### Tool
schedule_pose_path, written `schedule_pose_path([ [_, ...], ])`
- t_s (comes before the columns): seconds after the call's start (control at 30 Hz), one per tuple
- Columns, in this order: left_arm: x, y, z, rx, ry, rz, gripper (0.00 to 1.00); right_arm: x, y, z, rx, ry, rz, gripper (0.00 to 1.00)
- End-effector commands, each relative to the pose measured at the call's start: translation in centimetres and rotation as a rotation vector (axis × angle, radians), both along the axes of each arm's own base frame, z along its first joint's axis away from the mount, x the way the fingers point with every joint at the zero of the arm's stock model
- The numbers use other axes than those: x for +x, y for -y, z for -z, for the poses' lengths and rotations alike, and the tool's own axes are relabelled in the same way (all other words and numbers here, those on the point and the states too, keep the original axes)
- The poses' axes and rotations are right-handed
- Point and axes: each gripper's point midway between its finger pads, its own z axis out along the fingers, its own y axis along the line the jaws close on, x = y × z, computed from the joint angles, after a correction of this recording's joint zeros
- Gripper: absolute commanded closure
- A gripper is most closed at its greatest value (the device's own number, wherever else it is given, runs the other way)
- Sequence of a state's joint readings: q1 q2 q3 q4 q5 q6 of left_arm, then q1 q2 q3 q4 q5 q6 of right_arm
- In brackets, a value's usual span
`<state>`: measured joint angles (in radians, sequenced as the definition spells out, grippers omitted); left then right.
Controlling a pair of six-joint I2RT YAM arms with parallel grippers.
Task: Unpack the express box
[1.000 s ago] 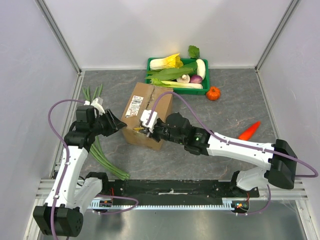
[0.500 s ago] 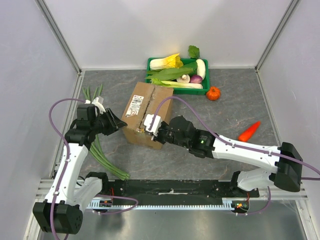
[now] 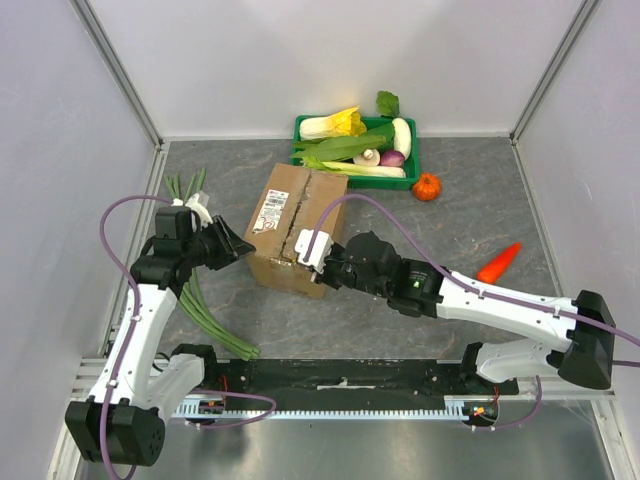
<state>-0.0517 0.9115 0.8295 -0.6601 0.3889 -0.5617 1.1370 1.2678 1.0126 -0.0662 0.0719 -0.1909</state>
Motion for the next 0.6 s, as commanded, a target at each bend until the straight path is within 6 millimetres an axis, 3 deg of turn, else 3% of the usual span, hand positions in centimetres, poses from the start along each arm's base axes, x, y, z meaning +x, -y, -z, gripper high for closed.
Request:
schedule_pose_path([
  [0.0, -0.3, -2.9, 2.5, 0.148, -0.073, -0.076, 0.96, 0.3, 3.1, -2.2, -0.037, 0.006, 0.085, 1.00],
  [0.07, -0.1, -2.3, 1.1, 0.118, -0.025, -0.050, 0.92, 0.2, 3.3, -4.9, 0.027, 0.010, 0.094, 1.00],
  [0.17, 0.3, -1.4, -1.1, 0.075, 0.044, -0.013, 0.77, -0.2, 3.9, -8.4, 0.117, 0.008, 0.107, 1.00],
  [0.2, 0.4, -0.9, -2.0, 0.057, 0.070, 0.006, 0.68, -0.2, 4.1, -9.0, 0.131, 0.006, 0.115, 1.00],
  [0.27, 0.6, -0.6, -3.1, 0.043, 0.106, 0.024, 0.61, -0.3, 4.9, -10.9, 0.179, 0.006, 0.141, 1.00],
  [0.37, 0.7, -0.2, -4.7, 0.029, 0.152, 0.044, 0.47, 0.4, 6.7, -12.5, 0.232, 0.019, 0.240, 1.00],
  [0.57, 1.1, -0.6, -6.0, 0.054, 0.201, 0.031, 0.37, 4.4, 12.2, -11.9, 0.252, 0.052, 0.648, 1.00],
])
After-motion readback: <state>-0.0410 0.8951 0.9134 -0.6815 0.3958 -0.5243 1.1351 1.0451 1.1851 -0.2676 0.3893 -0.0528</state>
